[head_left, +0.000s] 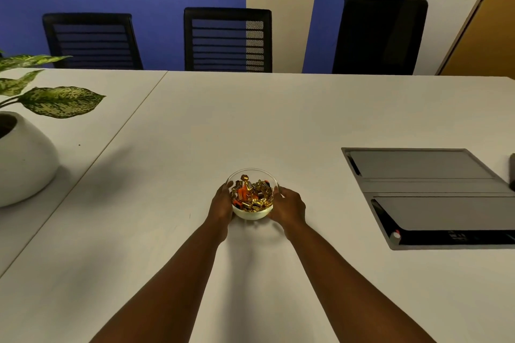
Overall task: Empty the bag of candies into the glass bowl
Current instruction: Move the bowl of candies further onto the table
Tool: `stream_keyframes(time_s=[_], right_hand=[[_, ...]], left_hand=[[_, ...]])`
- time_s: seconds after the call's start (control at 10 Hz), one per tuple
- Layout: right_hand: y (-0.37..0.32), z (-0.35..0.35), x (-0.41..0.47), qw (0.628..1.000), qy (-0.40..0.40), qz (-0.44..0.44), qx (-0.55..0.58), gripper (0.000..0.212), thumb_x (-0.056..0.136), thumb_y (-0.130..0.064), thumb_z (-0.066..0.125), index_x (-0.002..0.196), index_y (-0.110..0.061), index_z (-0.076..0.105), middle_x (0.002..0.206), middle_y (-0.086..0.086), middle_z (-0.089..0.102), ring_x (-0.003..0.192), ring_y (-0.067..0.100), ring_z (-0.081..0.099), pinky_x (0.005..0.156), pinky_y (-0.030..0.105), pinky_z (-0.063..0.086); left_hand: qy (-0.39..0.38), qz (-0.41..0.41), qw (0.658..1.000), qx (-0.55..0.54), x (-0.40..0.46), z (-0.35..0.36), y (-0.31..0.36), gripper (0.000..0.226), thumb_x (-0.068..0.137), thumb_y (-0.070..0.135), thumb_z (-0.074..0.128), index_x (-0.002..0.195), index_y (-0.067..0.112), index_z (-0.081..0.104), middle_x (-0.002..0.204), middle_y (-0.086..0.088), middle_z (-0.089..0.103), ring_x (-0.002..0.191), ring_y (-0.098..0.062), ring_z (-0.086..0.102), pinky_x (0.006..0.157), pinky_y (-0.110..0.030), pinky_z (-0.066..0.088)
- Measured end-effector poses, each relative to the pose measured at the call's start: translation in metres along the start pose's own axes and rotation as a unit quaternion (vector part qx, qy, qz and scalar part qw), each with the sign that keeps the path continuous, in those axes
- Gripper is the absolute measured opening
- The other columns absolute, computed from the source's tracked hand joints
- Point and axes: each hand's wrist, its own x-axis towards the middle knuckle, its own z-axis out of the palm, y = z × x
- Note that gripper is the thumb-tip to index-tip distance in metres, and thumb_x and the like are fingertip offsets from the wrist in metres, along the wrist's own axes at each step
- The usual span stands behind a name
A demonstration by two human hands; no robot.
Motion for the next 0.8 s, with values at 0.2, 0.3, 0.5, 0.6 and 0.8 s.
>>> stream_keyframes(time_s=[0.2, 0.3, 0.5, 0.6, 0.8], right_hand=[[0.001, -0.002, -0.003, 1.000, -0.016, 0.000, 0.002, 0.037, 0.098, -0.029, 0.042, 0.120, -0.008, 0.062, 0.125, 0.018, 0.063, 0.116, 0.036, 0.058, 0.099, 0.048, 0.050], [0.002, -0.003, -0.004, 1.000, -0.023, -0.003, 0.008, 0.036, 0.097, -0.026, 0.042, 0.123, -0.010, 0.061, 0.127, 0.016, 0.061, 0.117, 0.033, 0.057, 0.100, 0.048, 0.049], [0.003, -0.009, -0.006, 0.999, -0.038, 0.017, -0.004, 0.041, 0.096, -0.025, 0.043, 0.133, -0.011, 0.050, 0.136, 0.015, 0.054, 0.115, 0.027, 0.055, 0.105, 0.045, 0.045], [0.000, -0.016, -0.007, 0.998, -0.034, 0.014, -0.051, 0.050, 0.096, -0.032, 0.042, 0.141, -0.010, 0.039, 0.149, 0.011, 0.042, 0.134, 0.028, 0.042, 0.113, 0.040, 0.036], [-0.012, -0.029, -0.014, 0.994, -0.027, -0.018, -0.108, 0.053, 0.097, -0.031, 0.039, 0.144, -0.007, 0.033, 0.150, 0.013, 0.039, 0.139, 0.028, 0.034, 0.113, 0.035, 0.029]], left_hand=[[0.015, -0.003, 0.999, 0.041, 0.002, -0.001, 0.002, 0.041, 0.101, 0.024, 0.026, 0.138, 0.015, 0.040, 0.145, -0.014, 0.044, 0.130, -0.030, 0.045, 0.103, -0.038, 0.040], [0.019, -0.006, 0.999, 0.049, 0.001, -0.001, 0.001, 0.041, 0.101, 0.024, 0.028, 0.138, 0.013, 0.041, 0.142, -0.016, 0.047, 0.128, -0.031, 0.047, 0.086, -0.033, 0.046], [0.051, 0.003, 0.991, 0.127, -0.001, -0.001, 0.003, 0.053, 0.100, 0.029, 0.031, 0.149, 0.014, 0.017, 0.154, -0.015, 0.028, 0.138, -0.033, 0.035, 0.111, -0.045, 0.036], [0.084, 0.077, 0.944, 0.311, -0.010, -0.005, 0.009, 0.058, 0.100, 0.029, 0.030, 0.149, 0.008, 0.010, 0.153, -0.021, 0.029, 0.140, -0.035, 0.030, 0.114, -0.041, 0.029], [0.095, 0.180, 0.839, 0.505, -0.031, -0.012, 0.023, 0.060, 0.099, 0.027, 0.031, 0.149, 0.005, 0.004, 0.157, -0.018, 0.016, 0.147, -0.028, 0.012, 0.114, -0.042, 0.027]])
